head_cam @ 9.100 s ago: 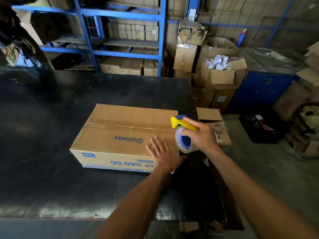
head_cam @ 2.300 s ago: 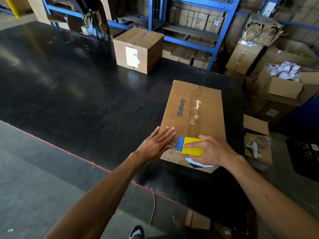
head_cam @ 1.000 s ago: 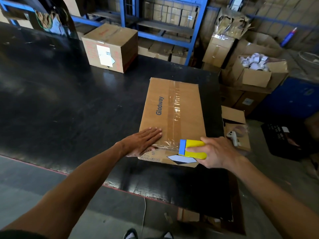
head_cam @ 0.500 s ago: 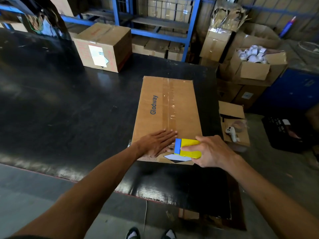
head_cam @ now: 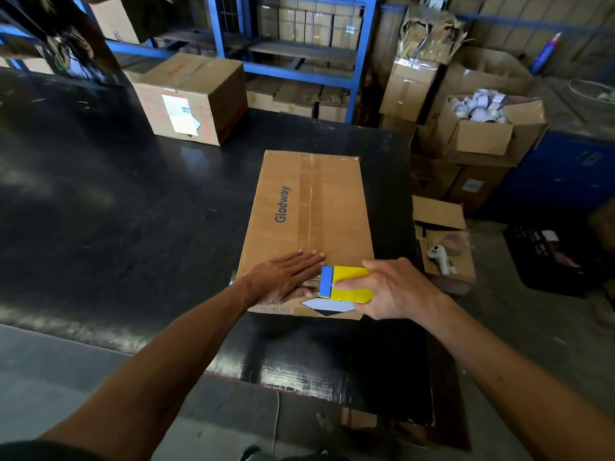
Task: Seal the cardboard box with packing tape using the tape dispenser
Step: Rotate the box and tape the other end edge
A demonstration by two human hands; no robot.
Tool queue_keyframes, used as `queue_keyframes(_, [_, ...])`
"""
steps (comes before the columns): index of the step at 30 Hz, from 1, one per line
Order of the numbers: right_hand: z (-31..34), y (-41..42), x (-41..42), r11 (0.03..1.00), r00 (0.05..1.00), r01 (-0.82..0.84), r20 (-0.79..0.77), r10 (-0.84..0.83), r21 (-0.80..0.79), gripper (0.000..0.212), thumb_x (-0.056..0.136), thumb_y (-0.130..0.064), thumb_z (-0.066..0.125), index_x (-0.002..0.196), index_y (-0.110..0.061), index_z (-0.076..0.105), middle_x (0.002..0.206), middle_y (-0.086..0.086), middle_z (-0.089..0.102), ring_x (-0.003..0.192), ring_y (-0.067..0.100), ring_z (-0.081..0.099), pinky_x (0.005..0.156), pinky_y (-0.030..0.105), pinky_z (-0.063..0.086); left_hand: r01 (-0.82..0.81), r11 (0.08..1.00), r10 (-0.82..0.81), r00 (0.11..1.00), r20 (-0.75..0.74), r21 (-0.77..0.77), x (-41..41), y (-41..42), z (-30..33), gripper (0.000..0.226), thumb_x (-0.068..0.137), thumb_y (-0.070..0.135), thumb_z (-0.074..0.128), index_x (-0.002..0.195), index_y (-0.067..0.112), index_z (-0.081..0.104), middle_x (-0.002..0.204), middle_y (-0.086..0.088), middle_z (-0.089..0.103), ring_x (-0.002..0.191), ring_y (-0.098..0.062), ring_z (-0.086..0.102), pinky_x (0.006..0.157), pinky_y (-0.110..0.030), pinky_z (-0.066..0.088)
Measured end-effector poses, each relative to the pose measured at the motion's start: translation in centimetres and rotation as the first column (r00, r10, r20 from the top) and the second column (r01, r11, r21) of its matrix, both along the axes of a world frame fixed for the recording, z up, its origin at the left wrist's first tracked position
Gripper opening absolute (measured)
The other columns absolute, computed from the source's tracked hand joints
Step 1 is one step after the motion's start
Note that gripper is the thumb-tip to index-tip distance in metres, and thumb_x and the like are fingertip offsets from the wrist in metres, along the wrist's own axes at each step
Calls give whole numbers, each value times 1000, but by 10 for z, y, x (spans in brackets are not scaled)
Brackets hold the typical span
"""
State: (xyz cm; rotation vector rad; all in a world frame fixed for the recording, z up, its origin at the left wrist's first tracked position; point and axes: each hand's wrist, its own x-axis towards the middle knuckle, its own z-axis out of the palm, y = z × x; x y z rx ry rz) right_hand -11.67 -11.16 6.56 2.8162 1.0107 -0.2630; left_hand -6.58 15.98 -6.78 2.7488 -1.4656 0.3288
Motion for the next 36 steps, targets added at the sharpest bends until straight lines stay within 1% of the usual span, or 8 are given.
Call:
queue_keyframes(4, [2, -37, -2, 999, 999, -35, -16, 34, -9, 51, 87, -59, 59, 137, -56, 46, 90, -6, 39, 70, 12, 39, 53, 26, 24, -16, 1000, 16, 1000, 15, 4, 0, 1, 0, 68, 104, 50, 34, 155, 6, 29, 163, -11, 29, 151, -22, 26, 123, -41, 26])
queue_keyframes(9, [0, -90, -6, 995, 999, 29, -33, -32, -91, 57, 89, -57, 57, 142, -57, 37, 96, -5, 38, 76, 12, 43, 61, 28, 32, -33, 998, 35, 999, -36, 58, 0, 1, 0, 70, 106, 52, 28, 159, 9, 16, 167, -7, 15, 155, -18, 11, 126, -36, 9])
queue_keyframes(12, [-6, -92, -5, 994, 999, 39, -18, -40, -99, 56, 91, -59, 52, 144, -58, 34, 102, -3, 40, 81, 13, 46, 65, 28, 34, -31, 997, 33, 999, -33, 66, -1, -1, 3, 72, 106, 54, 24, 160, 9, 12, 167, -9, 14, 155, -23, 13, 126, -36, 2])
queue_keyframes(17, [-9, -94, -1, 996, 996, 69, -44, -72, -59, 54, 90, -60, 52, 141, -61, 34, 114, 1, 50, 89, 17, 51, 75, 31, 42, -39, 998, 37, 998, 43, 50, -4, -45, 7, 75, 103, 59, 24, 158, 8, 21, 160, -19, 32, 149, -33, 29, 124, -48, 17])
queue_keyframes(21, [-11, -93, 0, 996, 997, 82, -8, -82, -25, 52, 89, -60, 53, 139, -62, 38, 109, 0, 50, 85, 17, 51, 72, 31, 38, -67, 995, 64, 997, 32, 80, -2, -92, -7, 68, 107, 51, 18, 159, 8, 19, 166, -13, 18, 154, -29, 13, 123, -49, 19])
queue_keyframes(25, [-18, -95, -2, 993, 997, 64, 27, -67, 98, 51, 83, -56, 60, 133, -55, 51, 93, 2, 53, 70, 18, 46, 64, 30, 31, -82, 994, 78, 995, 56, 77, 2, -93, -13, 64, 107, 48, 24, 156, 9, 29, 164, -10, 28, 152, -26, 24, 120, -47, 30])
queue_keyframes(32, [-31, -107, -5, 988, 997, -10, 79, -2, 156, 54, 74, -51, 74, 126, -50, 60, 81, 0, 50, 57, 13, 38, 50, 26, 29, -62, 996, 59, 997, 50, 65, 5, -90, -12, 63, 107, 50, 21, 157, 13, 29, 164, -7, 28, 152, -24, 25, 122, -44, 24])
queue_keyframes(36, [-22, -124, -4, 983, 998, -8, 68, -4, 181, 51, 80, -58, 51, 130, -50, 55, 80, 0, 49, 56, 14, 42, 44, 25, 35, -52, 997, 51, 998, 22, 58, 6, -89, -12, 63, 107, 51, 21, 158, 14, 25, 165, -6, 24, 153, -24, 21, 122, -44, 24])
